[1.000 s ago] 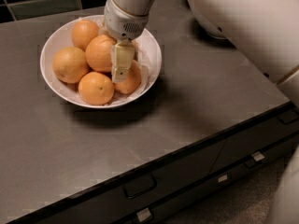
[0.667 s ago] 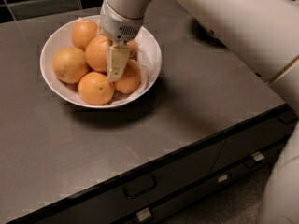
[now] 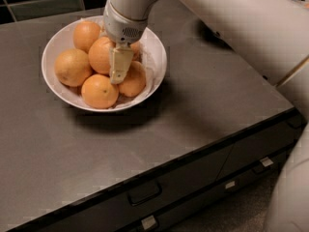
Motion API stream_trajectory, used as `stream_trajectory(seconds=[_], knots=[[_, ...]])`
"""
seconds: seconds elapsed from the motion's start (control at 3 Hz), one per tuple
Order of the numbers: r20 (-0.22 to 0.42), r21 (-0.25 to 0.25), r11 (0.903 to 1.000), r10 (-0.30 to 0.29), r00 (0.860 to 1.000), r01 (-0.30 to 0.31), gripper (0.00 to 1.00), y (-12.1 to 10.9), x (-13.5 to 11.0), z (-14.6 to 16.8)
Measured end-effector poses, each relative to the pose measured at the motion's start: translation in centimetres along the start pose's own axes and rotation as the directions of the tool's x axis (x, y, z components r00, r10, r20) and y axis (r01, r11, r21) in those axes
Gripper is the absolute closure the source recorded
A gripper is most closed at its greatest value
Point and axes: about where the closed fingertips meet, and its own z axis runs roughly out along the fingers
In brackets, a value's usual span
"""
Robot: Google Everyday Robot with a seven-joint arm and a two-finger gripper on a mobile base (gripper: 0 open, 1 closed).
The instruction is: Pick orange from white bowl
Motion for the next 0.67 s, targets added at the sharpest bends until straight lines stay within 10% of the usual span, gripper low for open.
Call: stream_trajectory(seconds=[0.67], knots=[[0.0,0.0,1.0,0.0,1.0,0.0,0.89,0.0,-0.01,0.01]])
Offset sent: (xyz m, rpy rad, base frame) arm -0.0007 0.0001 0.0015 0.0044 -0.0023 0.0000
